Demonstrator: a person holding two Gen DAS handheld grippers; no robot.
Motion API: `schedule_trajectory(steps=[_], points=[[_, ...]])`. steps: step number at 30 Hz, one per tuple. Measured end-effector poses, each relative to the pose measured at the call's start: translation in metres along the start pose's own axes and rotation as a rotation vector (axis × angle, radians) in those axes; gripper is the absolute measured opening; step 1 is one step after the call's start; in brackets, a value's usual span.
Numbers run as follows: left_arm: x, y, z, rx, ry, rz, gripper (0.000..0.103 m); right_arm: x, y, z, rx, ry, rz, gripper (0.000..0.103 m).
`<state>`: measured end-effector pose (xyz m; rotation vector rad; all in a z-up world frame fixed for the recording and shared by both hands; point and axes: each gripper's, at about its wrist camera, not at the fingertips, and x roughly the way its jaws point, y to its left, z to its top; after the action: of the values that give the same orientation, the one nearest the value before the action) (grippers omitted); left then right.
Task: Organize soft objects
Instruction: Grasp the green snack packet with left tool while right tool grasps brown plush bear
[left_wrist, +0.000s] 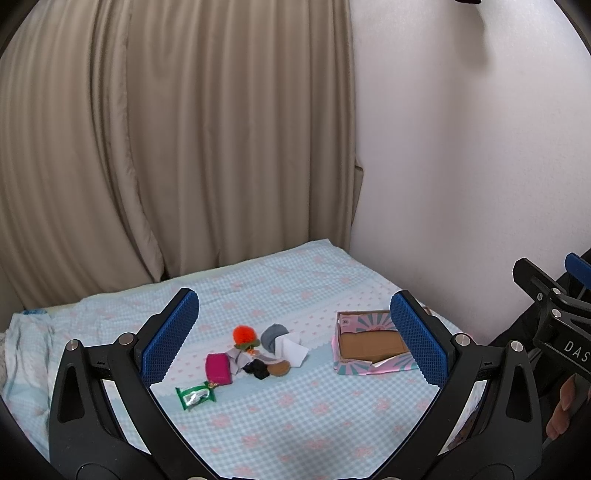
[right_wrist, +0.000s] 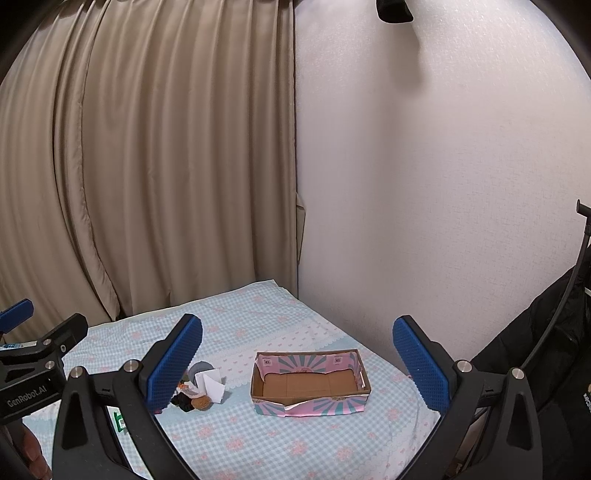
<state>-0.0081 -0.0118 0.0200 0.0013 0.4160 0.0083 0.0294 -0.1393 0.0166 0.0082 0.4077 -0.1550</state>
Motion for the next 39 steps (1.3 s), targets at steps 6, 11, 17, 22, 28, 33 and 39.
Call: schedule_trajectory(steps=[6, 11, 17, 22, 28, 33, 39], points=[[0.002, 0.002, 0.000, -0.016, 0.011, 0.005, 0.103, -0.013, -0.004, -0.002, -0.003, 0.003, 0.004, 0.103], [0.005, 0.010, -0.003, -0.032, 0.036, 0.035, 0.103, -0.006, -0.002, -0.001, -0.034, 0.036, 0.040, 0.103], [0.017, 0.036, -0.023, -0.058, 0.072, 0.082, 0.103, 0.020, 0.012, -0.015, -0.074, 0.073, 0.129, 0.103], [0.047, 0.076, -0.051, -0.052, 0.130, 0.078, 0.103, 0.049, 0.041, -0.035, -0.088, 0.120, 0.193, 0.103], [0.100, 0.130, -0.087, 0.014, 0.209, 0.036, 0.103, 0.093, 0.084, -0.066, -0.052, 0.206, 0.230, 0.103], [0.155, 0.180, -0.125, 0.051, 0.280, -0.019, 0.103, 0.132, 0.123, -0.100, -0.041, 0.268, 0.223, 0.103], [0.234, 0.230, -0.182, 0.089, 0.367, -0.082, 0.103, 0.183, 0.162, -0.144, -0.034, 0.337, 0.202, 0.103]])
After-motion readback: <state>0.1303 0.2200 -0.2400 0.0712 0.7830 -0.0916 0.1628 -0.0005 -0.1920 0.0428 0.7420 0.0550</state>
